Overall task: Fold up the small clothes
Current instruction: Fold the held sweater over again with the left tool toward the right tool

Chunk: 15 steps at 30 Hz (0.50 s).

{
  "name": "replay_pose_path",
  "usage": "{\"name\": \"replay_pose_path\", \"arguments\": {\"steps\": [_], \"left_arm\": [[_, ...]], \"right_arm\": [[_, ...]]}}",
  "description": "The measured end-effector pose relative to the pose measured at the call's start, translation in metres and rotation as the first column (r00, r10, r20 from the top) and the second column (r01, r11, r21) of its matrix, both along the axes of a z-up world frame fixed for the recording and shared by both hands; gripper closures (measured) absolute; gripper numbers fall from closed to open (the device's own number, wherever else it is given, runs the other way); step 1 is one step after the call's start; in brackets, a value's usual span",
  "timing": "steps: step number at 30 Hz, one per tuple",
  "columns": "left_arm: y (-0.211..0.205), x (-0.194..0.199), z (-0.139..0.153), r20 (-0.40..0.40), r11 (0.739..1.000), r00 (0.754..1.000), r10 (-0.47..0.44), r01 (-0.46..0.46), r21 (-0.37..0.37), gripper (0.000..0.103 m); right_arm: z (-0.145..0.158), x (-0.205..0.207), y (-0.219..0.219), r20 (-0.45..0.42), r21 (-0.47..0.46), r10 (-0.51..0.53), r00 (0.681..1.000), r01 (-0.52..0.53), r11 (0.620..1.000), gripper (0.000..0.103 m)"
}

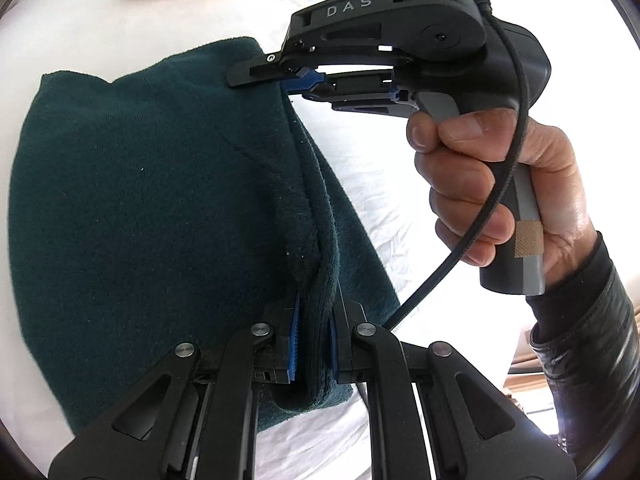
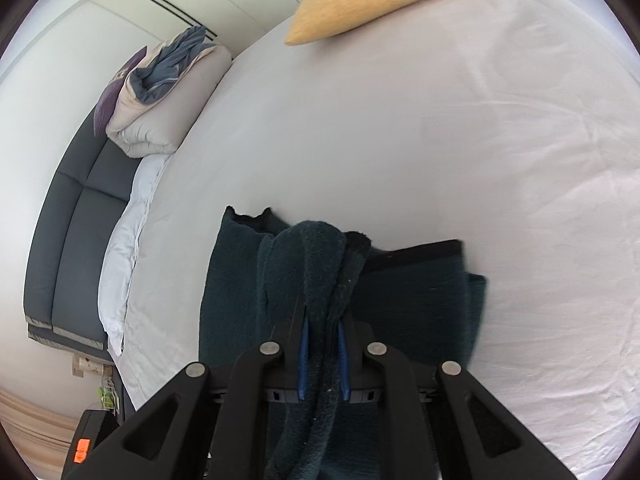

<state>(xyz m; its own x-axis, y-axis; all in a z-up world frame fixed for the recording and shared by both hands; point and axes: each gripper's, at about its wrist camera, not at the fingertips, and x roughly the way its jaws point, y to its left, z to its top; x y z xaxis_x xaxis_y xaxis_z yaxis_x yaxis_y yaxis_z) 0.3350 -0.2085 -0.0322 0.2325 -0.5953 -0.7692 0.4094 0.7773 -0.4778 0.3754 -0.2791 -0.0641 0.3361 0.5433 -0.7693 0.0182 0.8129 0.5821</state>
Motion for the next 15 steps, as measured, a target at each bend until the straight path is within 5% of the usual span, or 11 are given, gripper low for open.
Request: {"name": "replay_pose_path", "arguments": {"steps": [12, 15], "left_arm": [[-0.023, 0.008, -0.023, -0.031, 0.999, 1.000, 0.007, -0.008, -0.041, 0.093], [-0.005, 0.005, -0.026, -0.049, 0.997, 0.999, 0.008, -0.012, -0.076, 0.085]], "right_arm": [[-0.023, -0.003, -0.039, -0.052, -0.009, -0.069, 0.996, 0.068, 0.998, 0.089], [-0.032, -0.005, -0.044, -0.078, 0.042, -0.069, 0.995, 0.072, 0.997, 0.083]]}}
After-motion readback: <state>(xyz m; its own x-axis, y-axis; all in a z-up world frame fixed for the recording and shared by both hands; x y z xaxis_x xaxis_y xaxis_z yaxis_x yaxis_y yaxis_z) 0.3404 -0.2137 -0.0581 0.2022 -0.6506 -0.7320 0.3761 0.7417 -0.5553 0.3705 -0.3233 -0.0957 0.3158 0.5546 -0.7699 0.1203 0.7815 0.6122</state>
